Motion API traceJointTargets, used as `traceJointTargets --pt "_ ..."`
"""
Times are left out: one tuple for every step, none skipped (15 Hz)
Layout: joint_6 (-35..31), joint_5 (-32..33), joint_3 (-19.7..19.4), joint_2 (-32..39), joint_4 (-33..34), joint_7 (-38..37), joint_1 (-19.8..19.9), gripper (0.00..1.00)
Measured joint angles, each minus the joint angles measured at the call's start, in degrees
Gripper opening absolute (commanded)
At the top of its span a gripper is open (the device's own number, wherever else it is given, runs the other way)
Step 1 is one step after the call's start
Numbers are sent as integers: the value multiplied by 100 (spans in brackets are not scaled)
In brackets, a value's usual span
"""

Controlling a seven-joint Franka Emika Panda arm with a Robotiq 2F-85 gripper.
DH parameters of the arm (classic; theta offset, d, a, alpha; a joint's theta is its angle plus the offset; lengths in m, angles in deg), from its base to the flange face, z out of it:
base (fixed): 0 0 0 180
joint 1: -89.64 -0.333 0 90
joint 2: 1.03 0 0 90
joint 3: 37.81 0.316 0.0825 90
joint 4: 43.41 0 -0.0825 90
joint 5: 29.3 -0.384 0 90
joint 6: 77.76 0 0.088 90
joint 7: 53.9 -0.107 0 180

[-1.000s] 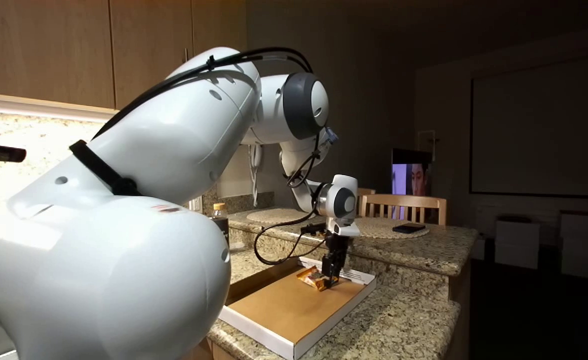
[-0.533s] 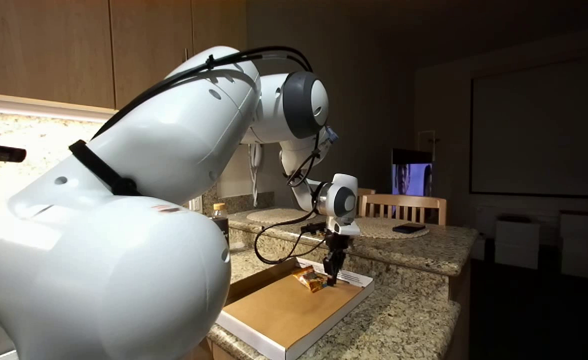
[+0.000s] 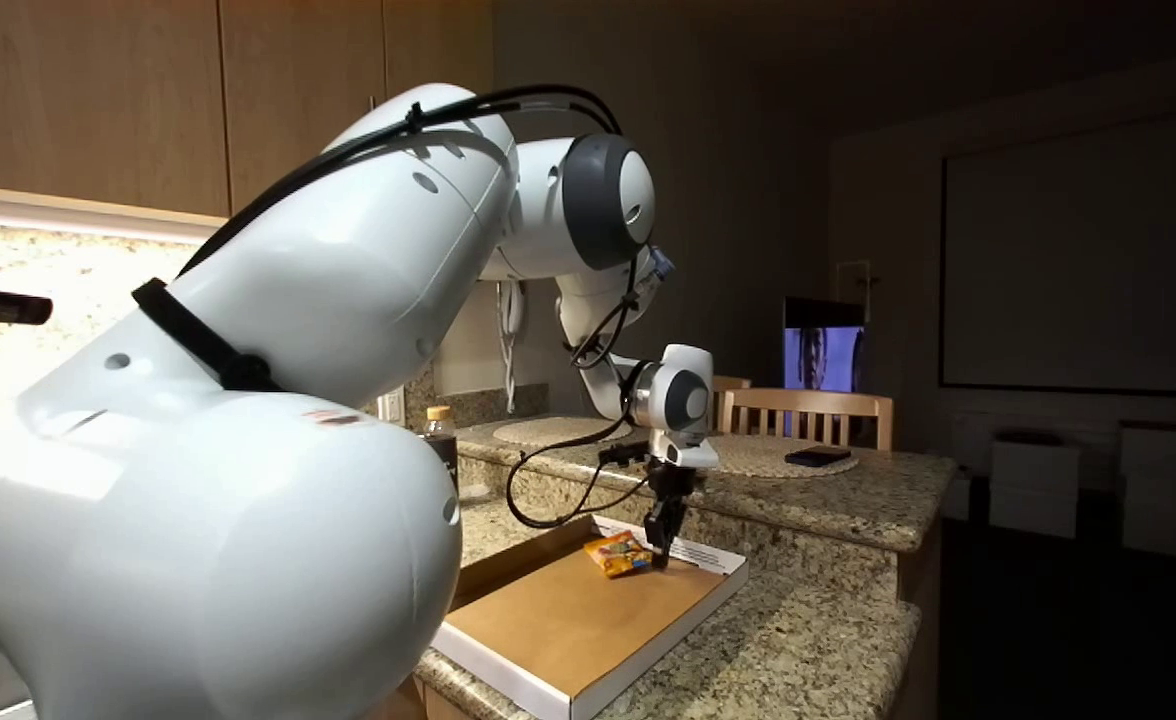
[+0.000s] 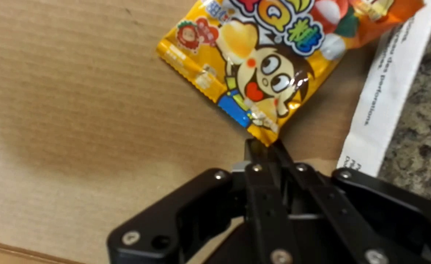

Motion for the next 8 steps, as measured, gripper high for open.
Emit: traceJointTargets --pt "0 0 17 -48 -41 70 -1 49" --pt "0 0 34 -105 -90 138 -2 55" --pt "0 0 50 -167 -141 197 -2 61" --pt "0 0 65 -218 -180 256 -2 68" --pt "0 0 80 -267 -216 294 -2 74" --pt "0 0 95 -304 -244 327 -2 81" --pt "0 0 110 -325 -263 366 -2 87" --pt "0 0 126 -334 -272 394 -2 94"
